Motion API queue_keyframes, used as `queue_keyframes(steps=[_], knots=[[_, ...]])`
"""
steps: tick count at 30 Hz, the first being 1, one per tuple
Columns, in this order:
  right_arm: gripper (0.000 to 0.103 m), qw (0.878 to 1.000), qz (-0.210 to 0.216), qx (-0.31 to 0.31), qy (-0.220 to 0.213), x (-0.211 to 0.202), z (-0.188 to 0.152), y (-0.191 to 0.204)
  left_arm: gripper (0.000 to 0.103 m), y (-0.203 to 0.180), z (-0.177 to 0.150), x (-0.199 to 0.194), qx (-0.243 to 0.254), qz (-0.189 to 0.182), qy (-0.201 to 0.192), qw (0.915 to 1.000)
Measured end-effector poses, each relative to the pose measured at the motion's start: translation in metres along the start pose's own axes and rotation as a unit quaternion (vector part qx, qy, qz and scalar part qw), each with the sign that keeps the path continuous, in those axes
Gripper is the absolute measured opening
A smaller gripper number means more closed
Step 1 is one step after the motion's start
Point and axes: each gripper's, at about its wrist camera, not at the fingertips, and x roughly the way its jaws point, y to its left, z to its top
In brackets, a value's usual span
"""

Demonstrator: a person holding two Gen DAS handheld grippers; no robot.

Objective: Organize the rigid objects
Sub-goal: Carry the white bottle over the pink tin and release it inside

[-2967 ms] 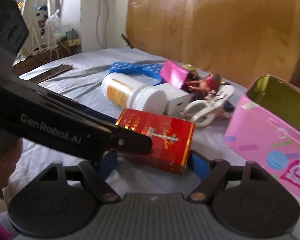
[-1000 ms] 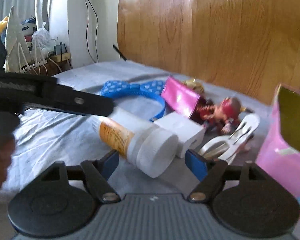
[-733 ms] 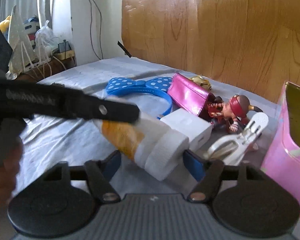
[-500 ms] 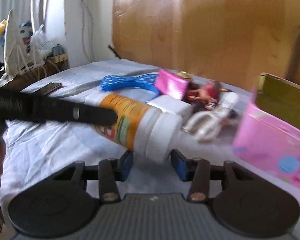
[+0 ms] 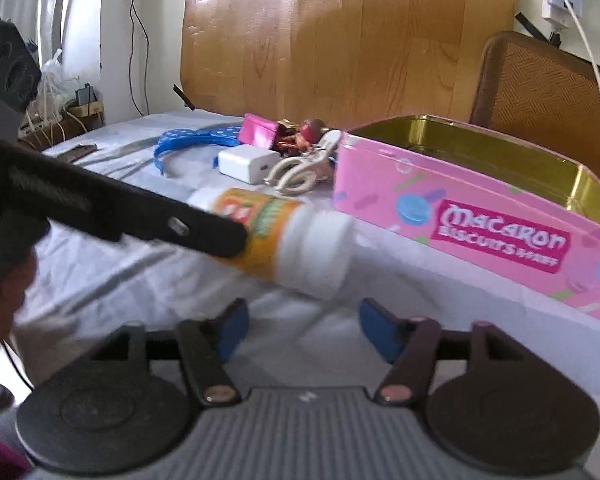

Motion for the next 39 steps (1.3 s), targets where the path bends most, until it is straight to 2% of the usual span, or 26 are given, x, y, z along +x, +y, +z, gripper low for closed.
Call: queue_keyframes(steps=[2,4,6,8,10,11,12,13,16,19,23,26,29,32,34,36,37,38,39], knots=[[0.094,0.999,0.026,-0.019,-0.010,0.002,0.005,-0.004,0.098,0.010,0.005,-0.002,-0.018,-0.003,0.001,0.9998],[0.099,0.997,0.046,-0.055,-0.023,0.007,0.011,-0.008,0.098,0.020,0.008,0.001,-0.042,-0.006,0.008,0.9991],[0.099,0.995,0.053,-0.085,-0.024,0.018,0.019,-0.011,0.098,0.021,0.007,0.006,-0.063,-0.011,0.018,0.9978],[0.099,0.992,0.077,-0.101,-0.011,0.032,0.025,-0.016,0.098,0.022,0.006,0.009,-0.070,-0.022,0.021,0.9971],[0.099,0.987,0.124,-0.100,0.010,0.043,0.031,-0.023,0.094,0.017,0.006,0.012,-0.056,-0.029,0.021,0.9978],[0.097,0.985,0.142,-0.096,0.016,0.047,0.033,-0.024,0.086,0.014,0.007,0.015,-0.046,-0.032,0.025,0.9981],[0.094,0.983,0.154,-0.097,0.017,0.049,0.034,-0.024,0.073,0.011,0.007,0.018,-0.038,-0.039,0.032,0.9980],[0.080,0.982,0.158,-0.103,0.020,0.051,0.035,-0.022,0.074,0.010,0.008,0.022,-0.034,-0.049,0.036,0.9975],[0.072,0.985,0.136,-0.106,0.015,0.051,0.033,-0.018,0.073,0.004,0.013,0.022,-0.014,-0.041,0.026,0.9987],[0.069,0.987,0.119,-0.107,-0.006,0.039,0.032,-0.018,0.072,-0.001,0.025,0.016,-0.012,-0.043,0.013,0.9989],[0.066,0.990,0.075,-0.112,-0.048,0.020,0.050,-0.030,0.072,-0.020,0.060,0.024,0.014,-0.056,-0.020,0.9981],[0.066,0.990,0.040,-0.111,-0.075,0.012,0.068,-0.052,0.073,-0.037,0.093,0.043,0.035,-0.063,-0.040,0.9966],[0.066,0.992,0.009,-0.094,-0.082,0.014,0.084,-0.080,0.074,-0.054,0.116,0.072,0.056,-0.063,-0.056,0.9949],[0.066,0.994,-0.010,-0.078,-0.078,0.024,0.090,-0.105,0.075,-0.062,0.127,0.102,0.054,-0.056,-0.052,0.9956],[0.066,0.995,-0.020,-0.071,-0.064,0.037,0.088,-0.116,0.078,-0.067,0.128,0.120,0.051,-0.037,-0.041,0.9971],[0.068,0.996,-0.037,-0.054,-0.058,0.048,0.085,-0.124,0.078,-0.070,0.122,0.128,0.057,-0.003,-0.038,0.9976],[0.080,0.996,-0.046,-0.040,-0.058,0.049,0.084,-0.130,0.078,-0.073,0.119,0.129,0.063,0.019,-0.036,0.9972],[0.086,0.997,-0.048,-0.024,-0.061,0.047,0.084,-0.135,0.078,-0.073,0.115,0.127,0.066,0.029,-0.039,0.9966],[0.086,0.997,-0.047,-0.011,-0.065,0.044,0.083,-0.139,0.078,-0.071,0.111,0.121,0.067,0.025,-0.044,0.9965]])
